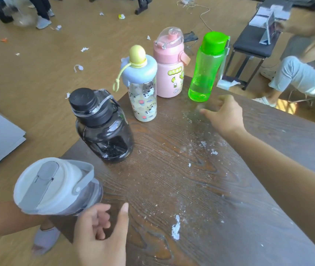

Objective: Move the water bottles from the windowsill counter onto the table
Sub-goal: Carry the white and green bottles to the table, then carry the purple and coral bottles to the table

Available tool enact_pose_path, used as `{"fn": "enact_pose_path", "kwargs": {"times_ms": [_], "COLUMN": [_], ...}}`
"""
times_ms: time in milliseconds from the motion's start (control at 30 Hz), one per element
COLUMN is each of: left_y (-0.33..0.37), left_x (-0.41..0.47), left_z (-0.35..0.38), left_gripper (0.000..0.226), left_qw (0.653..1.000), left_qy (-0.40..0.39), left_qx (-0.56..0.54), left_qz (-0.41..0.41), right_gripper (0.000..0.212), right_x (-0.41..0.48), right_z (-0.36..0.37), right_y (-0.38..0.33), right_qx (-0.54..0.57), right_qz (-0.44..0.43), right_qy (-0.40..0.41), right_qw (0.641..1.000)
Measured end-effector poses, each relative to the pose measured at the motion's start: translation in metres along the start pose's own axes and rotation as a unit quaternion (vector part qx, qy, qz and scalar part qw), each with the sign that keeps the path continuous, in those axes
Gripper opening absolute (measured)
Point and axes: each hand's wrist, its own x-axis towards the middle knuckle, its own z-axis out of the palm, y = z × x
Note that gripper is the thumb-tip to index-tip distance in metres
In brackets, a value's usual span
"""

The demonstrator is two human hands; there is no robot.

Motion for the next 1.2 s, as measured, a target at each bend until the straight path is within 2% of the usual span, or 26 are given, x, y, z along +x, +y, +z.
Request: {"fn": "enact_pose_path", "kwargs": {"times_ms": [100,167,267,367,533,800,933,1067,1200], "left_y": [0.015,0.026,0.049,0.074,0.111,0.142,0.141,0.133,0.123], "left_x": [-0.020,-0.019,-0.023,-0.044,-0.113,-0.287,-0.387,-0.481,-0.555], "left_z": [0.043,0.063,0.096,0.139,0.204,0.281,0.308,0.320,0.314], "left_gripper": [0.031,0.037,0.048,0.053,0.053,0.051,0.051,0.056,0.082], "left_qw": [0.989,0.973,0.930,0.876,0.784,0.639,0.568,0.495,0.466], "left_qy": [-0.084,-0.151,-0.285,-0.361,-0.449,-0.572,-0.629,-0.664,-0.713], "left_qx": [0.038,0.063,0.115,0.177,0.213,0.188,0.165,0.148,0.125], "left_qz": [0.115,0.164,0.200,0.267,0.372,0.478,0.504,0.540,0.508], "right_gripper": [0.057,0.053,0.057,0.061,0.056,0.044,0.036,0.033,0.026], "right_x": [-0.032,-0.055,-0.091,-0.128,-0.192,-0.310,-0.373,-0.433,-0.481], "right_z": [-0.025,-0.045,-0.082,-0.122,-0.192,-0.286,-0.321,-0.343,-0.344], "right_y": [0.020,0.036,0.063,0.094,0.155,0.269,0.318,0.353,0.361], "right_qx": [-0.034,-0.063,-0.100,-0.117,-0.081,-0.025,0.002,0.027,0.048], "right_qz": [-0.022,-0.029,-0.006,0.040,0.129,0.261,0.316,0.365,0.423], "right_qy": [-0.023,-0.046,-0.095,-0.108,-0.025,0.107,0.202,0.302,0.348], "right_qw": [0.999,0.997,0.990,0.986,0.988,0.959,0.927,0.880,0.835]}}
